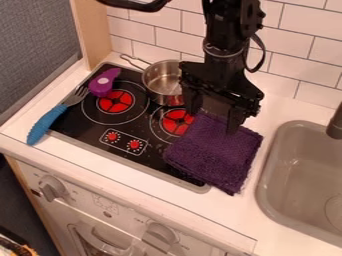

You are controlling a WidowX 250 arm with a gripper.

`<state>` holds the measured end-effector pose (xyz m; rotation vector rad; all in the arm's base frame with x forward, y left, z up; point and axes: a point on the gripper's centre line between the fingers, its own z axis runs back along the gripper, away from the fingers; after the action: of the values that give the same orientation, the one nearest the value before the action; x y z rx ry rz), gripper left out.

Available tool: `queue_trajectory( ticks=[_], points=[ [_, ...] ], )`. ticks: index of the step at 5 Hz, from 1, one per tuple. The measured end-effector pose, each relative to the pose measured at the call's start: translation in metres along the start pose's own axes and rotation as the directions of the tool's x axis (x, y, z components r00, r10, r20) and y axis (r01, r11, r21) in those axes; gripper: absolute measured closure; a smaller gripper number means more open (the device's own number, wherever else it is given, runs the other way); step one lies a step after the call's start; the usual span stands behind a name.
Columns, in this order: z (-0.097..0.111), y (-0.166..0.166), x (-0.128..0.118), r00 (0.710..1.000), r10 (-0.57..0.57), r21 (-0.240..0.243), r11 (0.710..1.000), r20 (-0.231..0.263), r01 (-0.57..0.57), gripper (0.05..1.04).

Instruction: Moved the blue fork on the purple cloth

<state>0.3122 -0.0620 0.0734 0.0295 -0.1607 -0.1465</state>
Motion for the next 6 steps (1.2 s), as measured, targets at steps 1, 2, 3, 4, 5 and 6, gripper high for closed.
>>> queue_trajectory(
  ticks=[1, 2, 3, 4, 5, 6],
  points=[
    [-0.008, 0.0, -0.004, 1.0, 0.001, -0.002, 1.0, -0.026, -0.001, 0.085],
    [-0.015, 0.03, -0.025, 0.995, 0.085, -0.003, 0.996, -0.043, -0.085, 0.085],
    [-0.009, 0.073, -0.04, 0.987, 0.162, 0.009, 0.987, -0.02, -0.162, 0.085],
    [-0.005, 0.114, -0.059, 0.99, 0.141, 0.036, 0.989, -0.003, -0.141, 0.085],
    [-0.016, 0.163, -0.076, 0.991, 0.134, -0.002, 0.991, 0.002, -0.134, 0.085],
    [-0.027, 0.193, -0.072, 0.998, 0.059, -0.042, 0.997, -0.009, -0.059, 0.085]
  ],
)
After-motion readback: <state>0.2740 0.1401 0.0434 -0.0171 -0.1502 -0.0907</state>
